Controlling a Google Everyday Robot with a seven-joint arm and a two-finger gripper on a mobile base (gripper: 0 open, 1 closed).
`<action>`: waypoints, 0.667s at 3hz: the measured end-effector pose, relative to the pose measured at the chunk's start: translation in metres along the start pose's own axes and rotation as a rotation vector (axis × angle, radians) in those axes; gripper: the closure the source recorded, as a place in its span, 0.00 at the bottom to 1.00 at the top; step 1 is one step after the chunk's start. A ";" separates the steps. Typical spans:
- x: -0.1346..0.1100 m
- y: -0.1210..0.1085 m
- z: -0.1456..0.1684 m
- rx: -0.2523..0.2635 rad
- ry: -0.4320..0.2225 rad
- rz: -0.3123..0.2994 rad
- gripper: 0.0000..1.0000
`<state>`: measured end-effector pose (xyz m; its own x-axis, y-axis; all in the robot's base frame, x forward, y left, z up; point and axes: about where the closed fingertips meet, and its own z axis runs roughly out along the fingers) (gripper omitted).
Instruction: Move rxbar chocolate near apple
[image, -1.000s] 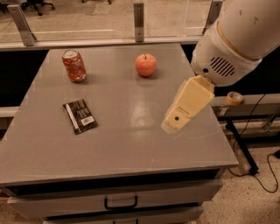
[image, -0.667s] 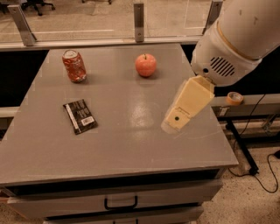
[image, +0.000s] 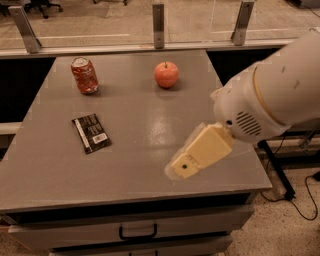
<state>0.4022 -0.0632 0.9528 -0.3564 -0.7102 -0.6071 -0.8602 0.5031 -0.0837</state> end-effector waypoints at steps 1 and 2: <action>-0.003 0.026 0.027 0.004 -0.127 0.013 0.00; -0.034 0.046 0.054 0.025 -0.226 0.021 0.00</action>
Offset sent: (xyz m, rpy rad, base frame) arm 0.0081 0.1303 -0.0341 0.3366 -0.1660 -0.1109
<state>0.3944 0.0109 0.9266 -0.2807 -0.5731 -0.7699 -0.8432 0.5304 -0.0874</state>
